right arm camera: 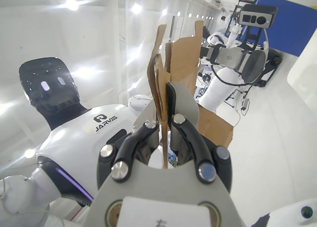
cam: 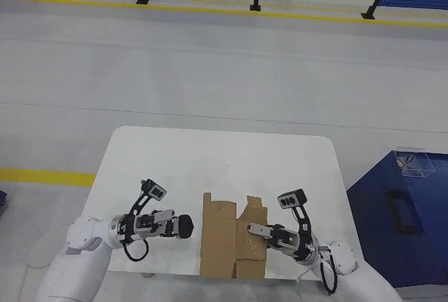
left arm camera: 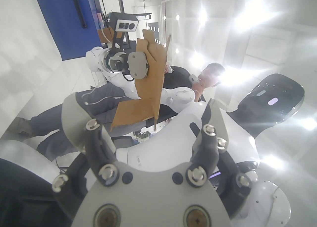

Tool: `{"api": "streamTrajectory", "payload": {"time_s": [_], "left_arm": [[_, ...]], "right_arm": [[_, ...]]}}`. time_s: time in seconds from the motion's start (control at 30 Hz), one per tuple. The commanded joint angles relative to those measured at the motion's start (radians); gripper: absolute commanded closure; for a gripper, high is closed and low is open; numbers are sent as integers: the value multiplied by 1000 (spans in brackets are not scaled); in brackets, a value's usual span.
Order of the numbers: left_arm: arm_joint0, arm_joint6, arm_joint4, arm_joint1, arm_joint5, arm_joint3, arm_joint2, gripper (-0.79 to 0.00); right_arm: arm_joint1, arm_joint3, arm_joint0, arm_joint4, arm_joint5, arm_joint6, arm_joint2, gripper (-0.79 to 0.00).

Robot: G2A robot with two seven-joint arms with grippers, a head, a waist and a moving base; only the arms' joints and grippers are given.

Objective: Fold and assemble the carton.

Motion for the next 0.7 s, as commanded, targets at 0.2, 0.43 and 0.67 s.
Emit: {"api": "streamTrajectory", "payload": {"time_s": [0.2, 0.43, 0.67], "left_arm": [[42, -8, 12, 2, 14, -67, 38, -271], [57, -28, -21, 6, 36, -87, 49, 0], [50, -66, -81, 11, 124, -90, 38, 0]], "right_arm": [[-43, 78, 52, -20, 13, 10, -70, 0], [-67, 104, 70, -37, 21, -8, -95, -785], [-67, 104, 70, -37, 21, -8, -95, -785]]}}
